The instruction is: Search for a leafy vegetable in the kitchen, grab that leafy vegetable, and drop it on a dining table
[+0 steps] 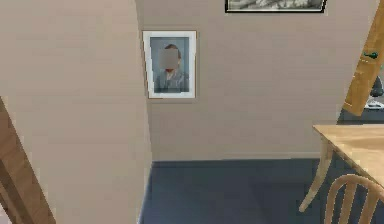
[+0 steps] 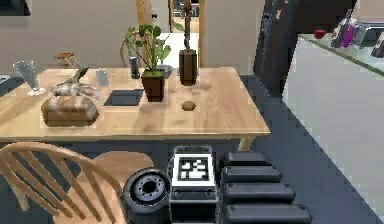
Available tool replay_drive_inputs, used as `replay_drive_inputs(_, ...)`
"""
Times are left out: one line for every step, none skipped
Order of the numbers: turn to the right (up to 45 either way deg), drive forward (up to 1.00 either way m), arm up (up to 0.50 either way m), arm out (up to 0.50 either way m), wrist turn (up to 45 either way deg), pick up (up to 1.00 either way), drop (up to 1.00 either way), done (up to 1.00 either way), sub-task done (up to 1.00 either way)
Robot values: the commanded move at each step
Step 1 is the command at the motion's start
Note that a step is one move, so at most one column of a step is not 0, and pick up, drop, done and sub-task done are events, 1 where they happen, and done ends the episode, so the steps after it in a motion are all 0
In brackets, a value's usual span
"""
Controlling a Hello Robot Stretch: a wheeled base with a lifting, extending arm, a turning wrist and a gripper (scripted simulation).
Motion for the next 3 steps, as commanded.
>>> replay_drive_inputs(0.0,0.45,0.00,0.00,0.0,0.00,0.00,0.00,0.00)
replay_drive_inputs(42.0,0.00,0.00,0.00,0.0,0.00,0.00,0.00,0.00)
replay_drive_inputs(0.0,0.70,0.00,0.00,0.0,0.00,0.00,0.00,0.00)
